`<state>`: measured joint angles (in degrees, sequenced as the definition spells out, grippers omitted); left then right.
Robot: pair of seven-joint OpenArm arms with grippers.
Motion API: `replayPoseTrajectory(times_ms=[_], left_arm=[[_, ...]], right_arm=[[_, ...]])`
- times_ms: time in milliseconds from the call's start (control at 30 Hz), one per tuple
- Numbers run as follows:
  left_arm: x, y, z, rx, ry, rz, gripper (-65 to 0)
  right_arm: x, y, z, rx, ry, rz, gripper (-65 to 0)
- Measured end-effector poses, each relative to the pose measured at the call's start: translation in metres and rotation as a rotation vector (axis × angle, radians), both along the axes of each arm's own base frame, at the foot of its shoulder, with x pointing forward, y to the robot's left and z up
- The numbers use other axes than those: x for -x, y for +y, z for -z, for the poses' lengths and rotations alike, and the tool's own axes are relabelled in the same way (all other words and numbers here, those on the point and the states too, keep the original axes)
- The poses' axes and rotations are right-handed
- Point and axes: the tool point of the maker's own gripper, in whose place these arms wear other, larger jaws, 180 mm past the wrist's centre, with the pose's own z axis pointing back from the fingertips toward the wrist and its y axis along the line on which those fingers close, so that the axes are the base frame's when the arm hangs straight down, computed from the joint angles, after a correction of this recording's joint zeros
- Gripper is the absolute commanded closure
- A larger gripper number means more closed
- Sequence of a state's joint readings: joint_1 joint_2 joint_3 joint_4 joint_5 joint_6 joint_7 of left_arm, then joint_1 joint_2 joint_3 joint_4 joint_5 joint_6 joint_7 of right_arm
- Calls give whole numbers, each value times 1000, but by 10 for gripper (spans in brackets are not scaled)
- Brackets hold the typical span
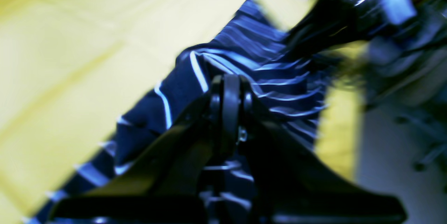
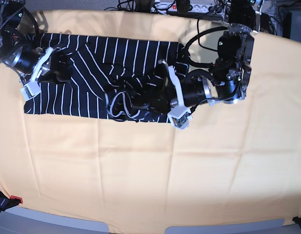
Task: Fold the T-shirt properly
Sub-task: 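Fold the held fabric over toward the right gripper with the left gripper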
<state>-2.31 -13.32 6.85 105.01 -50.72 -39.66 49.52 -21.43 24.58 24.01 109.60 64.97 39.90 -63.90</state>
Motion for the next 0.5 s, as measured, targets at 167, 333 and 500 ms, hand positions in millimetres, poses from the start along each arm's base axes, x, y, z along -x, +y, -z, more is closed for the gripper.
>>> replayPoseTrajectory(times_ms=[167,333,500], left_arm=[[21,-2,10,45,94,26,0],[40,-3,20,81,176,30,0],[52,-10,12,183,238,38,0]], right_arm=[[0,0,0,0,0,0,-124],[0,0,0,1,0,0,-124],[0,0,0,2,1,0,-124]])
